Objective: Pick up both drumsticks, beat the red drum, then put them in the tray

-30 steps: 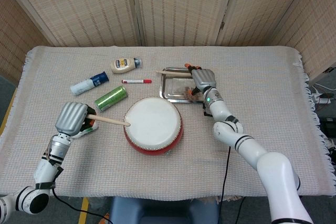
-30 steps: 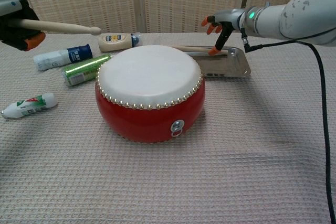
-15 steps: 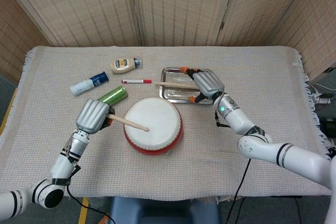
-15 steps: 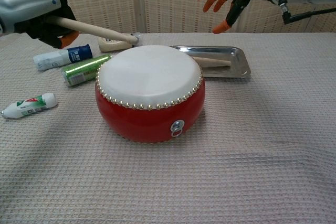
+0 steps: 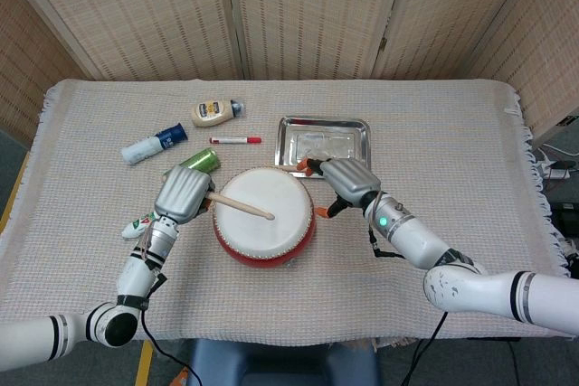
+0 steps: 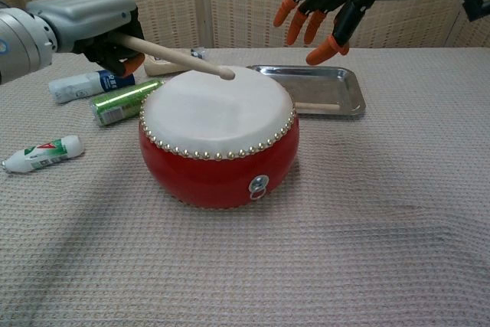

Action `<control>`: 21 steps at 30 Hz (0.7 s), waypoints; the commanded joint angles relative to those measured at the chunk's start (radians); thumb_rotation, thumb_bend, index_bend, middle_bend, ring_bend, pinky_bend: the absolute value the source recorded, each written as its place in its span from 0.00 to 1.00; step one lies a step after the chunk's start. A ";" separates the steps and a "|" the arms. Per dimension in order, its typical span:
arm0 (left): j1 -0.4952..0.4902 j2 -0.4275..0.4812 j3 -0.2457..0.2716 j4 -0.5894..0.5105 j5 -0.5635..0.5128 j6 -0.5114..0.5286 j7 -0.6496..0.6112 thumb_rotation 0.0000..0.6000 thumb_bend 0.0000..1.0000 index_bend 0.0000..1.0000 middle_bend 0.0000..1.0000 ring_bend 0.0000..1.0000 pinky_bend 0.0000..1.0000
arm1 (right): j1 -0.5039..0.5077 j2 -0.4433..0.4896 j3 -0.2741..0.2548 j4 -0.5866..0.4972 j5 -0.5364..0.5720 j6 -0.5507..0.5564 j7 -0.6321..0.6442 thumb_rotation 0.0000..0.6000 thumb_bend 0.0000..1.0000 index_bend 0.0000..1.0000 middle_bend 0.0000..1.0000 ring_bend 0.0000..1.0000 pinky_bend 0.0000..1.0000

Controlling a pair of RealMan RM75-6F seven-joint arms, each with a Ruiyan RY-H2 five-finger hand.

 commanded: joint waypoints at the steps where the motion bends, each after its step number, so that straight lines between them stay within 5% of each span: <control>1: -0.027 -0.018 -0.009 -0.017 -0.054 0.016 0.051 1.00 0.64 0.86 1.00 0.98 1.00 | 0.029 -0.012 -0.011 -0.014 0.020 0.005 -0.002 1.00 0.17 0.20 0.25 0.25 0.54; 21: -0.117 -0.126 -0.038 -0.048 -0.188 0.154 0.202 1.00 0.64 0.85 1.00 0.98 1.00 | 0.230 -0.229 -0.050 0.038 0.219 0.174 -0.106 1.00 0.17 0.24 0.29 0.27 0.56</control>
